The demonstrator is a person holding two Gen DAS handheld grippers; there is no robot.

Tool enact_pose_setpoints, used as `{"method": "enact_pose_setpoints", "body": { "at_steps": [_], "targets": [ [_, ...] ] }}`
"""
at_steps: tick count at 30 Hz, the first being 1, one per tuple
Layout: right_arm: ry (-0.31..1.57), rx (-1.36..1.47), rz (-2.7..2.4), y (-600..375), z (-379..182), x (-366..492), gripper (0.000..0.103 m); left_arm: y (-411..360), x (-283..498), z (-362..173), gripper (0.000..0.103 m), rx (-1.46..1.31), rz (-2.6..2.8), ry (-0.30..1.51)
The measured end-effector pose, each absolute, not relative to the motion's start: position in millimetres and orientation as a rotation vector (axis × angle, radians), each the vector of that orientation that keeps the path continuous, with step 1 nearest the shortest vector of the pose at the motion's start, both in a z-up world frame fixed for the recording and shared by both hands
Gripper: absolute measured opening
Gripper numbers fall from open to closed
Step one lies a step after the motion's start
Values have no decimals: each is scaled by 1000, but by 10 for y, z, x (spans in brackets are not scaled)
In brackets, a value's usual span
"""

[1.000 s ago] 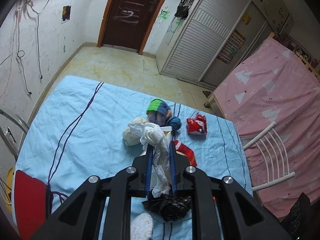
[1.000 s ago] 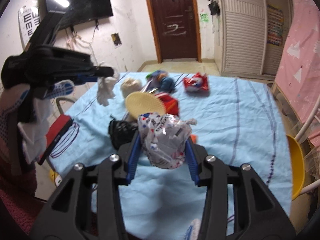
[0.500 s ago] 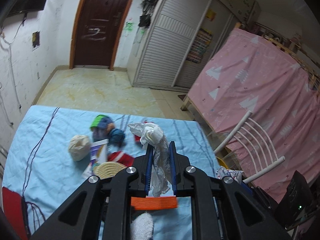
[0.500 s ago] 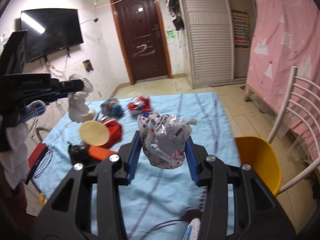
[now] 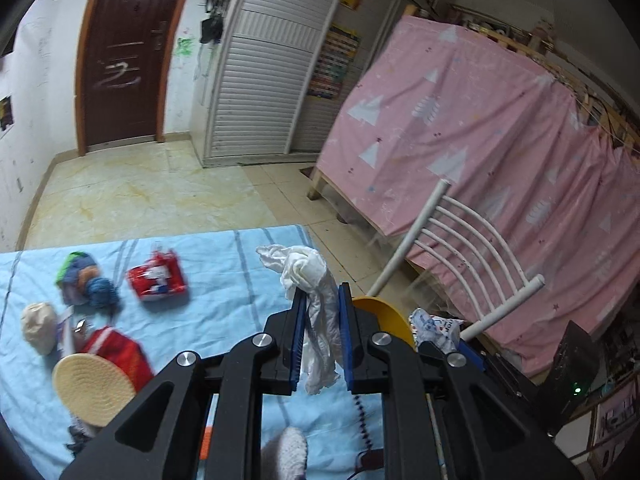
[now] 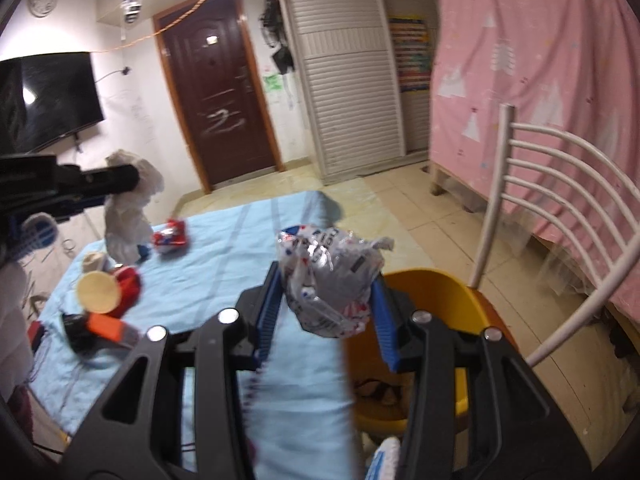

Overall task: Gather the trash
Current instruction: 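Carry the cloth and wrapper to the yellow bin and open both tools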

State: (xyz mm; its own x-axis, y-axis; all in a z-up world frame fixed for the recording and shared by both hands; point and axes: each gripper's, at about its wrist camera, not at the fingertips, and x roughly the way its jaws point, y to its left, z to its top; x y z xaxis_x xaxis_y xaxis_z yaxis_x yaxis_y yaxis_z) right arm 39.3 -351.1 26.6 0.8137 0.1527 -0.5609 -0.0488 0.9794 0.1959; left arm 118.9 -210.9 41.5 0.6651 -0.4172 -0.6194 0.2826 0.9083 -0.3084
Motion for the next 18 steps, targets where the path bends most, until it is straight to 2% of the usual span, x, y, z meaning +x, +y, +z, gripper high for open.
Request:
{"method": "enact_pose_setpoints", "body": {
  "at_steps": [14, 18],
  "targets": [
    [629, 182, 30, -3858, -84, 654, 42, -3087, 1704, 135, 6, -128, -518, 789],
    [637, 187, 14, -3926, -181, 746, 46, -3292, 1841, 15, 6, -105, -527, 816]
  ]
}}
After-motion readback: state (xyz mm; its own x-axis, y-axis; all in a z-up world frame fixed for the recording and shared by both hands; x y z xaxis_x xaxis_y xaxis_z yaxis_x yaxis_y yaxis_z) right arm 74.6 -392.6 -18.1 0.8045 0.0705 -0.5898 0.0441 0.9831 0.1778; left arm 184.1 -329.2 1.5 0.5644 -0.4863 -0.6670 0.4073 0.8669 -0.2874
